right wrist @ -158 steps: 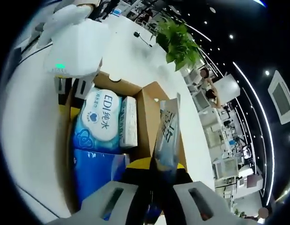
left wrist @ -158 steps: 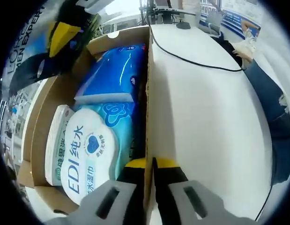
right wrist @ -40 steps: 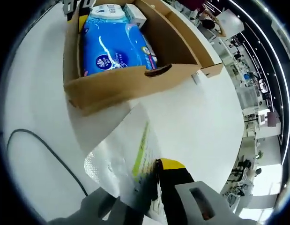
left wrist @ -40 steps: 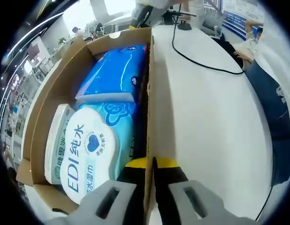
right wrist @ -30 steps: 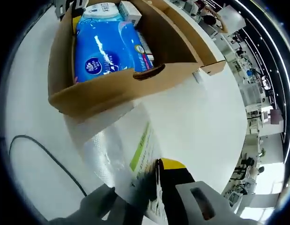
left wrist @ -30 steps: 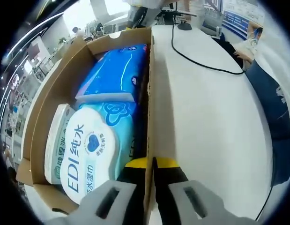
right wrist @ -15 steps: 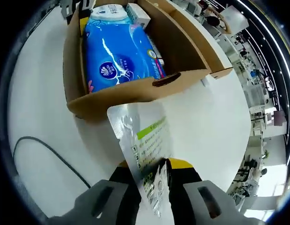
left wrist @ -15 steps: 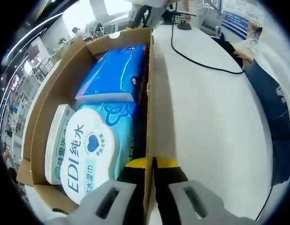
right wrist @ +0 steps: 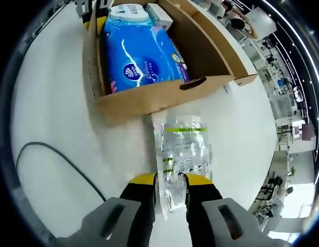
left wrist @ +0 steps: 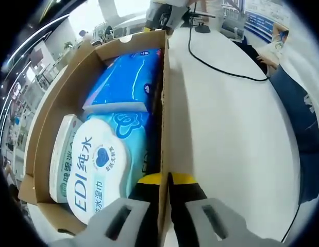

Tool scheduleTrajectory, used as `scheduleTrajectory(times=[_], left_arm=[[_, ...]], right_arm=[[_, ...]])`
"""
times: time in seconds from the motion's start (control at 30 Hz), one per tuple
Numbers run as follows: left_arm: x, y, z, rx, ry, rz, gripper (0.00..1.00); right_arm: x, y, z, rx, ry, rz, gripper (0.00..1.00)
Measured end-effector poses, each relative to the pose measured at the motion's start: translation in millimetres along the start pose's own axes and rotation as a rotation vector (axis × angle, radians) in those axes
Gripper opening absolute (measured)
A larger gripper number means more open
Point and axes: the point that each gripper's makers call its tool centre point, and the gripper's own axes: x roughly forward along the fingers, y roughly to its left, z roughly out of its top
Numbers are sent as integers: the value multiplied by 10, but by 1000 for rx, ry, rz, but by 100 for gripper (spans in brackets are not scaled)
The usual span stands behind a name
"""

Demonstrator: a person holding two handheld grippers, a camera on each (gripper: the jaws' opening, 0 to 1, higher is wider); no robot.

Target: Operate the shoe box by opening the lid, removing the specified soft item, and placing it in the target area until the item is outside and the box remains undamaged.

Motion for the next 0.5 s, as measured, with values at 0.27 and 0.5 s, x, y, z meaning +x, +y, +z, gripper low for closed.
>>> scheduleTrajectory(times=[0.27,0.5], left_arm=[[-3,-1,1,-1,0,0,1],[-1,1,-3,-1,0,-1,1]], right_arm=[[-50,-12,-56,45,-12,-13,19],[-40,-190,23,331,-97,-34,26]])
